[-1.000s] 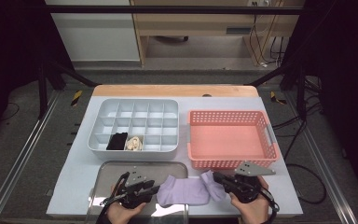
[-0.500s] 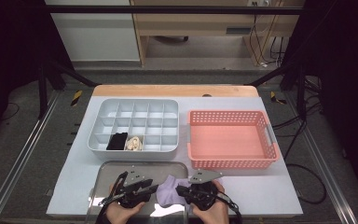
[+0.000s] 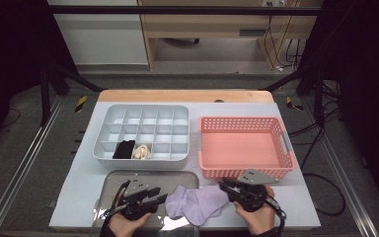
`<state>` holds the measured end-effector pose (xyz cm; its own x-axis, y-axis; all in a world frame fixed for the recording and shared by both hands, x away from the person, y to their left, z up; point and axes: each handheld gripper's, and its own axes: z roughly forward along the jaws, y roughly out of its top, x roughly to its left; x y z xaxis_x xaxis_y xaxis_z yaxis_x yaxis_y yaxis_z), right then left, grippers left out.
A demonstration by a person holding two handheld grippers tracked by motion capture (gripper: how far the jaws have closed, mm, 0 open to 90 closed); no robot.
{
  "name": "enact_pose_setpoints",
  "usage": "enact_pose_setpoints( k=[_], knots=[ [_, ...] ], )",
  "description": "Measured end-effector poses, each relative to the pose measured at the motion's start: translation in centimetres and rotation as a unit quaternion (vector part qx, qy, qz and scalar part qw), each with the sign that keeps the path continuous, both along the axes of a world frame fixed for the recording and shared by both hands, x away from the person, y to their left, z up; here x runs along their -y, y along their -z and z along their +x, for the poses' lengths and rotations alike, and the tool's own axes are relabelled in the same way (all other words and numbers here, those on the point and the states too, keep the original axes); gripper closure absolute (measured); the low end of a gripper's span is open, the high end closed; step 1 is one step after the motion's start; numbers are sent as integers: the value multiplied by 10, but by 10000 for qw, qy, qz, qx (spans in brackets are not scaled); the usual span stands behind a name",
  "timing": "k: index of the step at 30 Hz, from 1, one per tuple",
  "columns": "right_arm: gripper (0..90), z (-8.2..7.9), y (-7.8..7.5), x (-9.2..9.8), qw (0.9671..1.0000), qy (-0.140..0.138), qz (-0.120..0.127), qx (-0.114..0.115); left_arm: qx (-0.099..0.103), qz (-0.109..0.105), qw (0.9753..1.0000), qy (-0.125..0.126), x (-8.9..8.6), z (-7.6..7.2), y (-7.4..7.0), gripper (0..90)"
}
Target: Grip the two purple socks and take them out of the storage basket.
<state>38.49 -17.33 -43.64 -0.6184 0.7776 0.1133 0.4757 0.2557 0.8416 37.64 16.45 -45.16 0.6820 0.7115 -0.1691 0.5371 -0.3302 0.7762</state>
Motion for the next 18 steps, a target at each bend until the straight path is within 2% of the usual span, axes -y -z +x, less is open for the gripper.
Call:
enact_pose_setpoints(
  k=[2,3,4,7,11,14,18],
  knots=[
    [757,2,7,16,9995,234,-172,-101,76,-23,9999,68,5,-2,-5,611],
    [757,2,7,16,9995,234,-172,-101,76,-23,9999,68,5,-2,-5,610],
    [756,4,16,29,9987,379,-230,-257,150,48,9998,104,11,-4,-9,611],
    [755,8,25,38,9979,432,-329,-351,139,126,9997,146,20,-4,-10,611],
    [748,13,35,40,9972,483,-357,-447,98,231,9994,222,35,-5,-7,612],
    [740,17,39,37,9970,448,-389,-504,59,393,9988,284,50,-7,0,597],
    [719,21,41,34,9971,459,-299,-522,-86,418,9986,313,61,-8,10,588]
  ],
)
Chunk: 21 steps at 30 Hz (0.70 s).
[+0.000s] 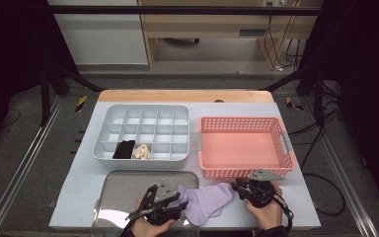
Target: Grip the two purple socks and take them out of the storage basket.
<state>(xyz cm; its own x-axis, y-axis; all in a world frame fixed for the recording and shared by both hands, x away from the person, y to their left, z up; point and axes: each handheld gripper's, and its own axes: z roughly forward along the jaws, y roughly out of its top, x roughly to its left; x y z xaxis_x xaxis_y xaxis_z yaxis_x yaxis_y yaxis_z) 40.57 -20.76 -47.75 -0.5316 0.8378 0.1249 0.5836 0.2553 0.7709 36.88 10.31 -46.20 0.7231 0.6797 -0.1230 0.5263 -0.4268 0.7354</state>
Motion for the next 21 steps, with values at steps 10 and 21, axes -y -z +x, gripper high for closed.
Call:
enact_pose_setpoints(
  k=[10,21],
  knots=[
    [832,1,8,-5,9998,-23,-80,-160,-159,-16,9998,136,8,-3,11,701],
    [900,-8,-2,-3,9995,-132,-52,-284,-170,-115,9995,221,8,-2,8,863]
  ],
)
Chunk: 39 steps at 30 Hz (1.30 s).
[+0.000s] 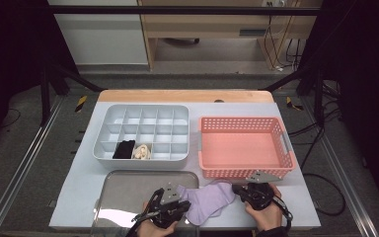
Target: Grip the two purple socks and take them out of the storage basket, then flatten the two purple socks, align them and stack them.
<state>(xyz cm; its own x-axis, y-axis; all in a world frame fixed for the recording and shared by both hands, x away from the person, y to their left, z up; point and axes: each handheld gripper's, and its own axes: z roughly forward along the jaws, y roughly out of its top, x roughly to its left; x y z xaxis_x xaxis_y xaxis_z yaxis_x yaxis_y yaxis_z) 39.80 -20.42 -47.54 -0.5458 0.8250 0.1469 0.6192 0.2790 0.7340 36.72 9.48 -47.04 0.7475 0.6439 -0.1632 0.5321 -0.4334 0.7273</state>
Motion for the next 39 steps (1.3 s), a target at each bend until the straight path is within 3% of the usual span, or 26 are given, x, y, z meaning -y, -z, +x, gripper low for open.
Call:
enact_pose_setpoints(
  k=[3,7,9,12,18,27,34,35,39],
  knots=[
    [900,-10,-6,7,9999,29,-23,131,28,-196,9998,22,-2,1,-8,865],
    [900,-22,-9,14,9998,72,-118,119,107,-124,9999,29,4,8,-13,863],
    [900,-24,-5,14,9998,130,-119,-11,169,-37,9998,-6,8,10,-10,861],
    [884,-24,0,13,9998,112,-105,-133,244,26,9997,-73,7,11,-6,837],
    [794,-25,-6,15,9996,202,30,195,201,-138,9996,-142,-3,10,-6,723],
    [724,-19,2,14,9995,276,105,116,120,49,9998,-163,0,6,5,675],
    [735,-16,10,11,9997,210,114,-1,207,185,9993,-264,6,4,5,744],
    [759,-15,10,11,9998,202,81,18,194,201,9993,-242,8,3,5,792],
    [866,-16,10,10,9998,188,50,24,191,242,9993,-191,9,4,4,830]
  ],
)
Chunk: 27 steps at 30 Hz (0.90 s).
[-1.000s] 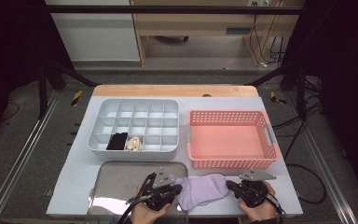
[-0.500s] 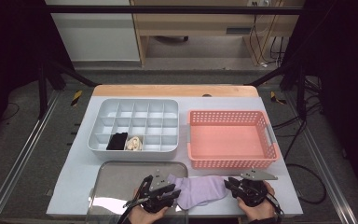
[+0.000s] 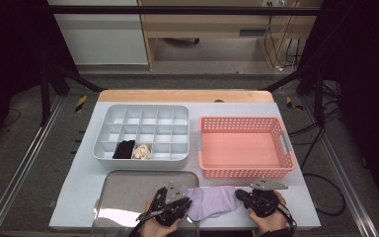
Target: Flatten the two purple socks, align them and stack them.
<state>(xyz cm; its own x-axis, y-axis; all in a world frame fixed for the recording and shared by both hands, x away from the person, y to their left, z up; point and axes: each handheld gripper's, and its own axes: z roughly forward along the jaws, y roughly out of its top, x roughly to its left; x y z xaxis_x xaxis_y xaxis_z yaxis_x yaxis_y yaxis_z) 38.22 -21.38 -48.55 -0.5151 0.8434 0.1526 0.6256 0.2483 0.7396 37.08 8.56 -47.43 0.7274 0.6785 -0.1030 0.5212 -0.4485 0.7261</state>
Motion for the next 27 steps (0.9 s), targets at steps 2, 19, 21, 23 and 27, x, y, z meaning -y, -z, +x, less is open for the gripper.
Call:
enact_pose_setpoints(
  k=[2,19,21,23,27],
  knots=[
    [879,0,-1,0,10000,-31,-18,-36,-5,-7,10000,28,-1,0,-1,834],
    [884,-14,-30,6,9985,-131,474,231,-14,-515,9985,192,-25,3,-27,838],
    [884,-15,-31,3,9982,-184,507,256,-9,-550,9983,170,-30,4,-30,838],
    [884,-16,-34,1,9978,-247,543,306,-23,-581,9982,154,-37,6,-32,838],
    [884,-18,-35,-6,9974,-331,561,298,-58,-590,9981,151,-43,8,-31,838]
  ],
)
